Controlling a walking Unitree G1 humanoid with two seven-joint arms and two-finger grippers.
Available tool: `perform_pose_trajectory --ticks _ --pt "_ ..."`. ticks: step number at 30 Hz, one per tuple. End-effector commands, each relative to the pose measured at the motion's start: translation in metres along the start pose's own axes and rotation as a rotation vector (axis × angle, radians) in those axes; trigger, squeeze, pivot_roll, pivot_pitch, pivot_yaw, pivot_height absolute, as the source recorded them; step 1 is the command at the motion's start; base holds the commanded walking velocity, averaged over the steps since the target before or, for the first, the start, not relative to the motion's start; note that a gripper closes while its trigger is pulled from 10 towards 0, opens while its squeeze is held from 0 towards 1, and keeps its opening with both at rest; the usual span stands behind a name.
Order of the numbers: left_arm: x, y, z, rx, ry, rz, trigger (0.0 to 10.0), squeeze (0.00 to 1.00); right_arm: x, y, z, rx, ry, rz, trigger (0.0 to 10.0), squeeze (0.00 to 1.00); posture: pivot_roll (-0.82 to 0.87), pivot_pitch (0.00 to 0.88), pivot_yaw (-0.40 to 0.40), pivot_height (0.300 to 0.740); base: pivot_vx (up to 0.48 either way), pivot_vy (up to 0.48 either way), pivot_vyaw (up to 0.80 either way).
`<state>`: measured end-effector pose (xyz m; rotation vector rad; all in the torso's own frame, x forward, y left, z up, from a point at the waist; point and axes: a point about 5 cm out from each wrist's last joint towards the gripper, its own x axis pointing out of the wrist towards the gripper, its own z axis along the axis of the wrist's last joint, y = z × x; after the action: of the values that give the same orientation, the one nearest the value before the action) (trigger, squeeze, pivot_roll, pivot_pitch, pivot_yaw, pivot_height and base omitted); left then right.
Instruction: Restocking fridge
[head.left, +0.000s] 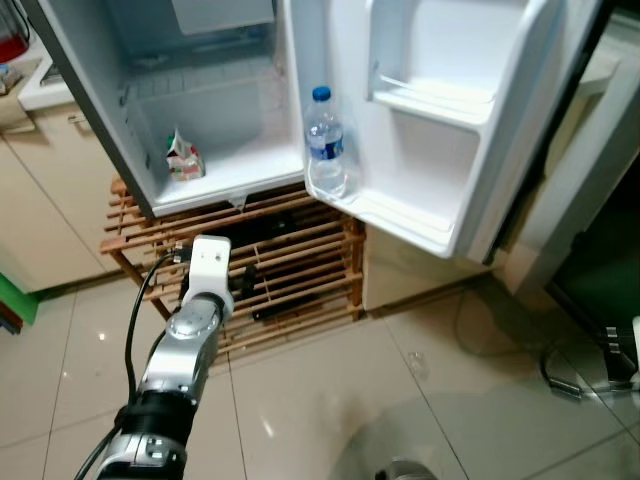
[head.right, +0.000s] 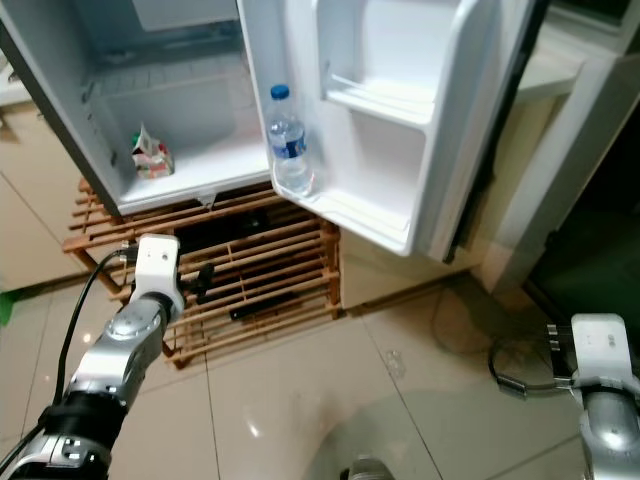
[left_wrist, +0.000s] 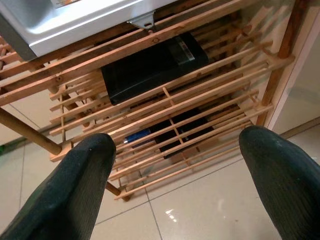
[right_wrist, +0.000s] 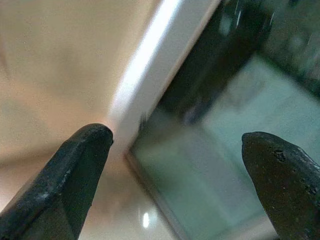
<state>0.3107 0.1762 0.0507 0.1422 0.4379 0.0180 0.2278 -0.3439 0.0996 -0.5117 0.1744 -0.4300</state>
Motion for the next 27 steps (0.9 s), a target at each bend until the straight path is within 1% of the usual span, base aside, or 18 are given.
perform_pose_trajectory --ticks 1,2,3,4,6,8,9,10,11,13,14,17,18,20,22,25,26,27 --pt "0.002 -0.001 0.006 0.039 -0.01 0.0 10.0 0.0 0.006 0.005 0.02 -0.006 -0.074 0.005 10.0 0.0 -0.29 0.013 0.081 0.716 0.0 0.0 0.0" --pt "0.003 -0.004 0.005 0.05 -0.004 -0.012 10.0 0.0 0.01 0.008 0.031 0.003 -0.105 0.011 10.0 0.0 -0.29 0.014 0.077 0.716 0.0 0.0 0.0" --pt "0.003 -0.007 0.002 0.081 0.012 -0.03 10.0 0.0 0.013 0.013 0.04 0.012 -0.132 0.017 10.0 0.0 -0.29 0.014 0.077 0.716 0.0 0.0 0.0" --pt "0.004 -0.009 -0.004 0.098 0.043 -0.041 10.0 0.0 0.016 0.017 0.048 0.018 -0.154 0.022 10.0 0.0 -0.29 0.015 0.076 0.716 0.0 0.0 0.0" --pt "0.004 -0.01 -0.014 0.118 0.101 -0.056 10.0 0.0 0.019 0.027 0.057 0.033 -0.176 0.036 10.0 0.0 -0.29 0.016 0.075 0.716 0.0 0.0 0.0" --pt "0.004 -0.01 -0.024 0.117 0.156 -0.061 10.0 0.0 0.021 0.039 0.066 0.044 -0.198 0.055 10.0 0.0 -0.28 0.015 0.07 0.716 0.0 0.0 0.0" --pt "0.005 -0.008 -0.026 0.118 0.167 -0.054 10.0 0.0 0.023 0.045 0.071 0.053 -0.208 0.057 10.0 0.0 -0.28 0.015 0.07 0.716 0.0 0.0 0.0" --pt "0.005 -0.008 -0.026 0.118 0.167 -0.054 10.0 0.0 0.023 0.045 0.071 0.053 -0.208 0.057 10.0 0.0 -0.28 0.015 0.07 0.716 0.0 0.0 0.0" --pt "0.005 -0.008 -0.027 0.119 0.17 -0.053 10.0 0.0 0.024 0.051 0.076 0.063 -0.213 0.06 10.0 0.0 -0.28 0.015 0.069 0.716 0.0 0.0 0.0" --pt "0.006 -0.008 -0.026 0.112 0.164 -0.055 10.0 0.0 0.032 0.071 0.094 0.097 -0.239 0.078 10.0 0.0 -0.27 0.01 0.067 0.716 0.0 0.0 0.0" --pt "0.006 -0.009 -0.025 0.112 0.16 -0.055 10.0 0.0 0.035 0.078 0.101 0.107 -0.247 0.083 10.0 0.0 -0.26 0.008 0.065 0.716 0.0 0.0 0.0" --pt "0.007 -0.009 -0.023 0.112 0.155 -0.054 10.0 0.0 0.04 0.084 0.11 0.118 -0.251 0.088 10.0 0.0 -0.26 0.006 0.062 0.716 0.0 0.0 0.0" --pt "0.007 -0.009 -0.023 0.112 0.155 -0.054 10.0 0.0 0.04 0.084 0.11 0.118 -0.251 0.088 10.0 0.0 -0.26 0.006 0.062 0.716 0.0 0.0 0.0" --pt "0.008 -0.008 -0.023 0.103 0.156 -0.05 10.0 0.0 0.045 0.088 0.119 0.134 -0.262 0.097 10.0 0.0 -0.25 0.004 0.055 0.716 0.0 0.0 0.0" --pt "0.008 -0.007 -0.023 0.101 0.156 -0.048 10.0 0.0 0.046 0.089 0.122 0.141 -0.267 0.101 10.0 0.0 -0.25 0.004 0.055 0.716 0.0 0.0 0.0" --pt "0.008 -0.004 -0.025 0.094 0.164 -0.037 10.0 0.0 0.044 0.1 0.135 0.208 -0.291 0.172 10.0 0.0 -0.24 0.004 0.052 0.716 0.0 0.0 0.0" --pt "0.008 -0.004 -0.025 0.094 0.164 -0.037 10.0 0.0 0.044 0.1 0.135 0.208 -0.291 0.172 10.0 0.0 -0.24 0.004 0.052 0.716 0.0 0.0 0.0" --pt "0.008 -0.003 -0.027 0.094 0.168 -0.036 10.0 0.0 0.039 0.11 0.14 0.249 -0.298 0.239 10.0 0.0 -0.24 0.004 0.052 0.716 0.0 0.0 0.0"
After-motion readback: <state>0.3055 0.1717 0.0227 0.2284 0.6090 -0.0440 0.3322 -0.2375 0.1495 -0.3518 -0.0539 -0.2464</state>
